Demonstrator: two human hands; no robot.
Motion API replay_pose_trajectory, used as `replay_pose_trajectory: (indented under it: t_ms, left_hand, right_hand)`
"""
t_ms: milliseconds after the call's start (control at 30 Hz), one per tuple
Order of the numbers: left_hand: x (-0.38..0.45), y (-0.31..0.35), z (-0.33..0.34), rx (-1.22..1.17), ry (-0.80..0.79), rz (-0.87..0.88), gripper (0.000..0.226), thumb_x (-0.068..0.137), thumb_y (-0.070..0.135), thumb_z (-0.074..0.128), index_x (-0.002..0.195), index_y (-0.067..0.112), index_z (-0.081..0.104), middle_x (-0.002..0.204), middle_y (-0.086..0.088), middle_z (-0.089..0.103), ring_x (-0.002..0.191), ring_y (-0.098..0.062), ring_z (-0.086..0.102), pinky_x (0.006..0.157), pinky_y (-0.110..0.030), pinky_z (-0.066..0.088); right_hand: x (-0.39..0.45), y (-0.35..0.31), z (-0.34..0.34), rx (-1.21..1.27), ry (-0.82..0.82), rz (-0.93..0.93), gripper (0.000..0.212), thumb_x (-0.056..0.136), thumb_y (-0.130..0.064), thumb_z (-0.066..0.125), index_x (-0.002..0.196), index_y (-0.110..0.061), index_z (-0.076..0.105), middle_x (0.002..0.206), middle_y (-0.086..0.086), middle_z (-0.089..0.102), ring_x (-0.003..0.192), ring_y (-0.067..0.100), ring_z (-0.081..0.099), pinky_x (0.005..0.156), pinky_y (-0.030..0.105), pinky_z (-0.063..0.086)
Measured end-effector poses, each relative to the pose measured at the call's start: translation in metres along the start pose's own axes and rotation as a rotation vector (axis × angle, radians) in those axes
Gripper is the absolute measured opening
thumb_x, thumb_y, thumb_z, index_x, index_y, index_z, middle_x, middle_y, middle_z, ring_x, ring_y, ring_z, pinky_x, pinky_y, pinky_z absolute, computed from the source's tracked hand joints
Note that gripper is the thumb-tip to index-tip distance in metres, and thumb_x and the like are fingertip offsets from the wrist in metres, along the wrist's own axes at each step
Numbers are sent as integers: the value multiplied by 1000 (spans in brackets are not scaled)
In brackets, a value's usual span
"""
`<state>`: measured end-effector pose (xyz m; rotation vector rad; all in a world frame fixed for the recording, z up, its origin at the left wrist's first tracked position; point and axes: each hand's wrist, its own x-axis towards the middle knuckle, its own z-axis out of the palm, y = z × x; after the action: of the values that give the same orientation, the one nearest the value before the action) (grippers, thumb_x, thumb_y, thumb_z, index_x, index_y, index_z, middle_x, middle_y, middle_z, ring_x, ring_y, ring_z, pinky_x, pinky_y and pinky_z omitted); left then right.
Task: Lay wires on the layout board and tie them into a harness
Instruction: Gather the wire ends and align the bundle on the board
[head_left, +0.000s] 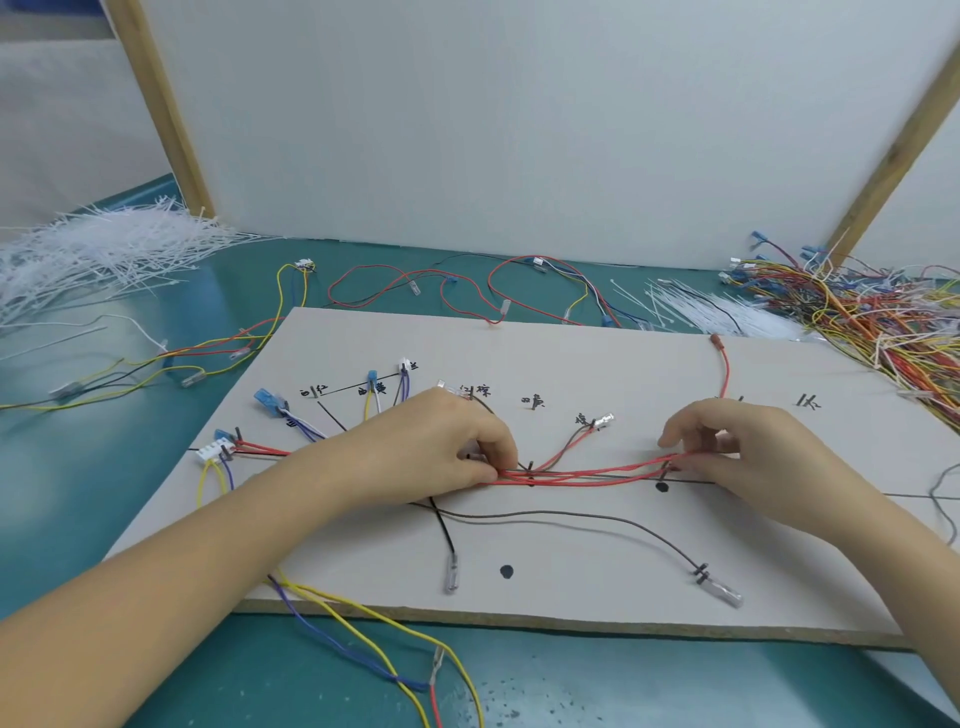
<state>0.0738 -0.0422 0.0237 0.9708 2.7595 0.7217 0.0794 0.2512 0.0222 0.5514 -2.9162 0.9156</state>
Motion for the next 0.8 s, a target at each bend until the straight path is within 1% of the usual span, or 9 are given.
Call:
replay_pose_trajectory:
  t_ms: [100,267,400,467,533,600,667,733,800]
  left_hand:
    - [-1,-1,0,-7,13,8,17,83,13,65,95,23,71,78,27,57,79,21,49,72,3,31]
    - [-7,-5,-1,-57,-7,23,17,81,19,69,97,23,70,80,26,59,84,14,52,72,-1,34]
    - [-7,-6,4,12,29,83,13,83,15,67,94,20,71,89,11,67,86,-1,54,77,-11,39]
    - [-6,-5,7,52,89,100,13,84,14,66,94,20,71,89,10,67,84,1,50,76,-6,35]
    - [-4,-4,10,88,129,109,12,85,15,65,94,20,71,88,10,67,81,5,45,74,-4,32]
    - [-2,-5,12,101,148,104,12,85,16,64,95,20,70,89,10,66,82,6,44,75,-5,33]
    - [-1,-6,12,88,148,86,12,84,18,65,95,20,69,91,11,65,85,5,48,78,-9,36]
    - [-4,-8,7,7,153,59,13,82,17,67,94,23,69,92,16,64,87,8,51,76,-5,36]
    - [-9,-11,-3,-137,220,1,19,83,16,67,88,34,67,92,22,65,90,10,54,75,-4,37]
  right_hand:
    - [-1,0,-2,-51,-40,-70,36,74,-3,76,68,-36,64,75,-12,64,73,8,57,69,19,45]
    - [-4,1,-5,12,-84,-157,26,77,-7,73,80,-32,70,93,-17,65,82,10,63,75,20,47]
    - [-3,3,-1,-27,-28,-182,33,76,-1,74,75,-34,69,80,-14,65,77,5,60,71,11,44]
    - [-3,2,0,-99,-18,-212,27,74,-1,75,75,-28,72,77,-17,61,73,0,56,67,7,40]
    - [-4,1,0,-133,-14,-192,25,72,-1,77,73,-26,73,74,-18,62,73,0,56,67,9,41]
    - [-4,-1,-1,-138,11,-101,31,71,-5,79,68,-35,68,70,-14,65,72,6,58,68,15,42]
    - [-4,-4,-3,-165,11,-54,39,74,-11,77,66,-43,57,69,-11,64,71,4,58,67,14,40]
    - [-4,-8,-3,-235,-23,-62,37,79,-15,73,71,-43,50,68,-16,60,70,0,53,65,11,36]
    - [-5,-14,-3,-345,-64,-66,24,86,-21,66,85,-42,54,71,-19,55,71,3,50,67,17,37]
